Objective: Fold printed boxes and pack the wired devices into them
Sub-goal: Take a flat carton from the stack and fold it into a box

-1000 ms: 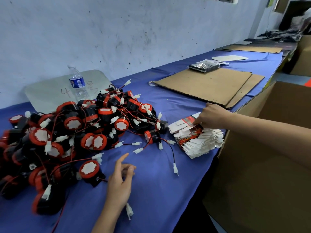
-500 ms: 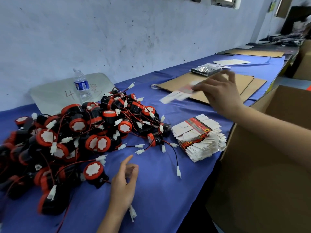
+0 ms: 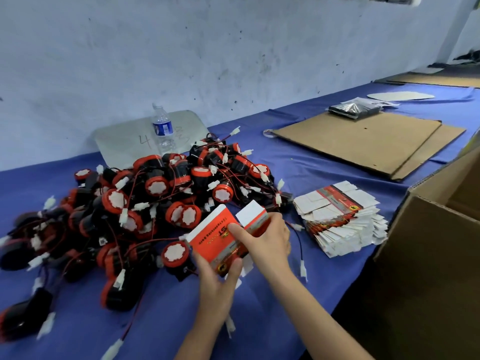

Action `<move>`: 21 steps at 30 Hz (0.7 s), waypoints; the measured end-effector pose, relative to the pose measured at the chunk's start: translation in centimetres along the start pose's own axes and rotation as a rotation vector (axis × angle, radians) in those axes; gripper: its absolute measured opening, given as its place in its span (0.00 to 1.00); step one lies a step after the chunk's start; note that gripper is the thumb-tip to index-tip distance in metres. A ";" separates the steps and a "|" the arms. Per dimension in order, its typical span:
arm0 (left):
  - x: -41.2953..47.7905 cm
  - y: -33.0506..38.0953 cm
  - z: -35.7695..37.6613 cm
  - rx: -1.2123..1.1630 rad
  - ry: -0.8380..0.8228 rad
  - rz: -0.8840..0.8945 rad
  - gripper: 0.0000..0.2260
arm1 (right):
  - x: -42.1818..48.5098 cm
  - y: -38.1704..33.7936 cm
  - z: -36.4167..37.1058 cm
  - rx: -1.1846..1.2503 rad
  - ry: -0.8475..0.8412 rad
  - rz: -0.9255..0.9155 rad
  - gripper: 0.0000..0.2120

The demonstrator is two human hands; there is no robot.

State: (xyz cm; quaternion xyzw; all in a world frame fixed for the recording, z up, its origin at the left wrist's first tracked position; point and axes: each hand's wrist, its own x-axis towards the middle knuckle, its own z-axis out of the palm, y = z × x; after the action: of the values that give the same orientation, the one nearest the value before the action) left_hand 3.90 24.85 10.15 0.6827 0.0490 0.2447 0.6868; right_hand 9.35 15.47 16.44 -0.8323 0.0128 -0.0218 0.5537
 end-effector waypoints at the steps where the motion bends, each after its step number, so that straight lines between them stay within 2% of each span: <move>1: -0.1 -0.1 0.1 0.001 0.000 0.007 0.39 | 0.1 -0.1 0.1 0.064 0.011 0.000 0.33; 5: 0.1 -0.4 -0.2 0.011 0.010 0.116 0.31 | 0.4 0.2 0.0 0.360 -0.023 -0.061 0.28; 8: -0.1 -0.1 0.2 0.086 0.016 0.247 0.34 | 0.6 0.8 -0.5 0.501 -0.114 -0.167 0.23; 12: -0.9 0.4 0.7 0.175 0.069 0.398 0.38 | 0.9 1.7 -1.4 0.519 -0.271 -0.259 0.20; 16: -0.2 0.5 0.4 0.185 0.120 0.540 0.38 | 0.4 2.9 -1.4 0.535 -0.338 -0.321 0.20; 21: 0.2 0.6 -0.4 0.262 0.125 0.531 0.34 | 0.0 3.5 -1.3 0.594 -0.331 -0.298 0.20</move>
State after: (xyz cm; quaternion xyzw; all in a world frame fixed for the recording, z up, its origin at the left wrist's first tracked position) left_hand 3.71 25.28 10.72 0.7379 -0.0582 0.4489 0.5006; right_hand 9.35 12.92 13.71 -0.6203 -0.2050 0.0300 0.7565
